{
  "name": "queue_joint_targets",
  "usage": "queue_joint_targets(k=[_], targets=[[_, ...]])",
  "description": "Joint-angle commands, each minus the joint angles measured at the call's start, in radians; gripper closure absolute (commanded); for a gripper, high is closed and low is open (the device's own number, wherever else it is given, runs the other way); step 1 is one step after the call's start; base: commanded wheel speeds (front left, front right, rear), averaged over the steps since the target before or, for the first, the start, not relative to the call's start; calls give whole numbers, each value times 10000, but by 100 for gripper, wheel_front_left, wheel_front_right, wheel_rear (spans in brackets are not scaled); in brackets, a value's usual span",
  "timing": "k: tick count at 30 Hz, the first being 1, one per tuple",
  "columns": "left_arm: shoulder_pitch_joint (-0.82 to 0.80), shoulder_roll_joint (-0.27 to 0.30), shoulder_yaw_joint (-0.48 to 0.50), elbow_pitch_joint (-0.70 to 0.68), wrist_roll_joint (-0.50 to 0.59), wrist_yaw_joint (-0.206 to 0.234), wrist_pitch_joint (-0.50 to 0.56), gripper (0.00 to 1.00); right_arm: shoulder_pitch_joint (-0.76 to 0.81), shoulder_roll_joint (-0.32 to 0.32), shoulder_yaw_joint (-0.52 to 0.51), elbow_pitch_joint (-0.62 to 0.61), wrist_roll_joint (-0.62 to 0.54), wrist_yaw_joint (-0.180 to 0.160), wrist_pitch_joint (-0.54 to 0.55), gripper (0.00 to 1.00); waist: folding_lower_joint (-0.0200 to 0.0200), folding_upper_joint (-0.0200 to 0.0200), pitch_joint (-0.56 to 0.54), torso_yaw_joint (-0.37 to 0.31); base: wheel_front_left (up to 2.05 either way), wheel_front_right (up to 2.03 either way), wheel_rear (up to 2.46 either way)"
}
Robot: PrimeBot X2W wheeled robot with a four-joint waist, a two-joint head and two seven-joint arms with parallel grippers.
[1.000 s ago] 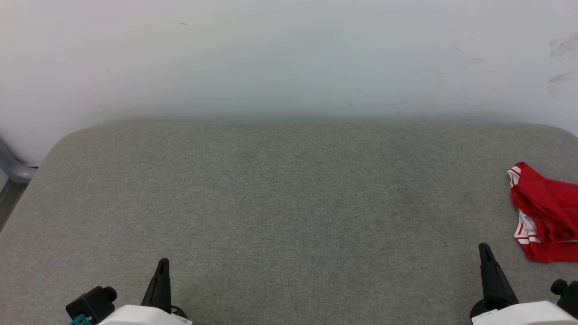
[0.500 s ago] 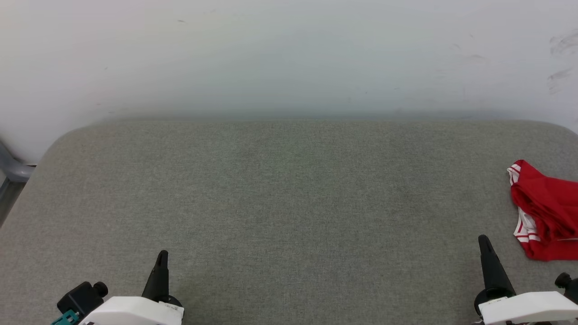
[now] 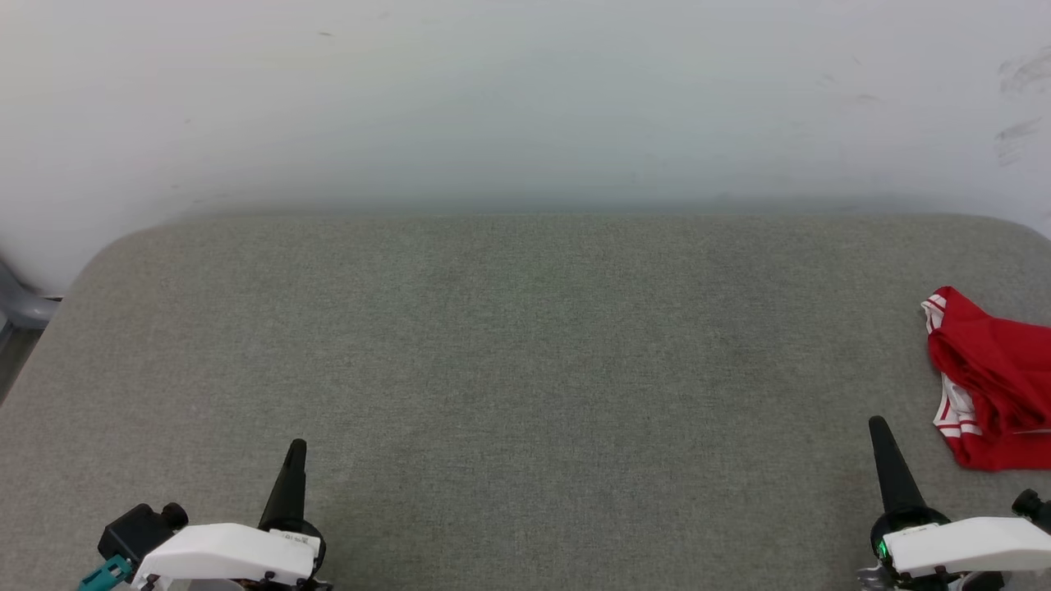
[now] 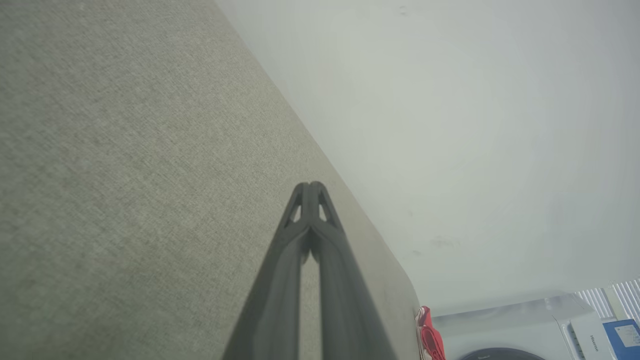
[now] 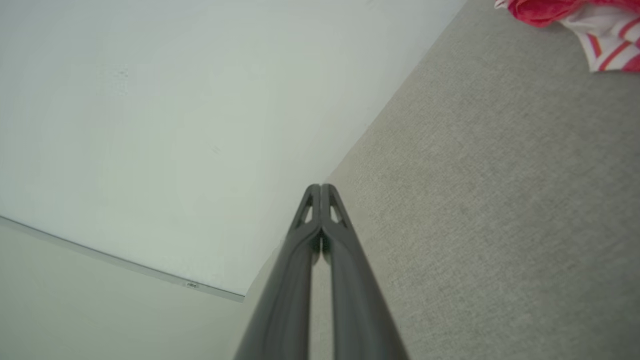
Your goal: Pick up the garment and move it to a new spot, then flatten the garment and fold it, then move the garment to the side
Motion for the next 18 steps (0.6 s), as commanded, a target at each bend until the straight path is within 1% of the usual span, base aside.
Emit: queue_joint_targets(k=[1,18], targets=[[-227,15,78,-36,-280,-99,79,100,-283,-73,-17,-47,289,-2,65,100,0,-1,7,-3,0,0,0],[-533,-20,258,110,-1945,-265,485,100,-594,-64,-79,149,1880,-3,486,100,0,-1,90,-41,0,0,0]])
